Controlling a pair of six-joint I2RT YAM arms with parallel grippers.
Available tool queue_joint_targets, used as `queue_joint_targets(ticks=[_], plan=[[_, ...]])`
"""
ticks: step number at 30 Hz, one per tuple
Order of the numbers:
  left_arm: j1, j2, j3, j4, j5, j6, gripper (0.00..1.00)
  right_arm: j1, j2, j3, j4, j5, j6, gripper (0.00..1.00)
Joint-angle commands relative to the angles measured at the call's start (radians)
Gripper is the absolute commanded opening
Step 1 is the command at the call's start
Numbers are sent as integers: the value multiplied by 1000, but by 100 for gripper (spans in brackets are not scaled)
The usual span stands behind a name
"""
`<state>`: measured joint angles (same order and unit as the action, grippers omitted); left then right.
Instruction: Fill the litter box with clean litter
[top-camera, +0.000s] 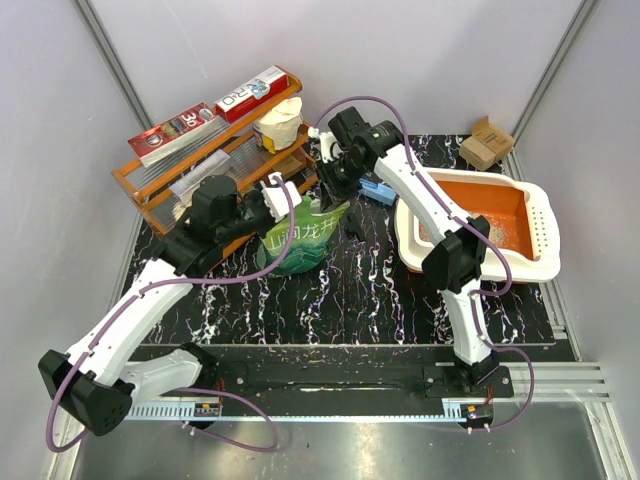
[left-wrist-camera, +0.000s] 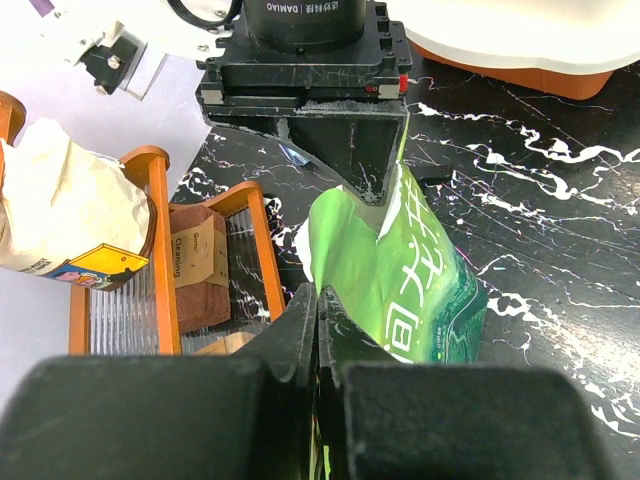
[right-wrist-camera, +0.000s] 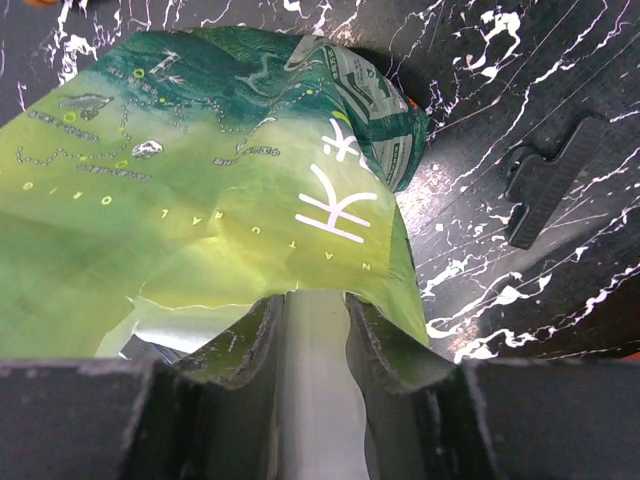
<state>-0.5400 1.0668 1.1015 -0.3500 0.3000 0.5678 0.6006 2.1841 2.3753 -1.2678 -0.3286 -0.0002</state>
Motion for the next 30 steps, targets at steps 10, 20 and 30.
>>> queue_joint_targets(ticks=[10,20,30], plan=[[5,-36,27,124,-5,15,0,-25,146,68,-53,-200,94,0],[6,-31,14,134,-30,122,0,-200,118,76,-15,-677,135,0],[8,-31,23,115,-12,164,0,-334,31,-34,8,-1052,177,0]])
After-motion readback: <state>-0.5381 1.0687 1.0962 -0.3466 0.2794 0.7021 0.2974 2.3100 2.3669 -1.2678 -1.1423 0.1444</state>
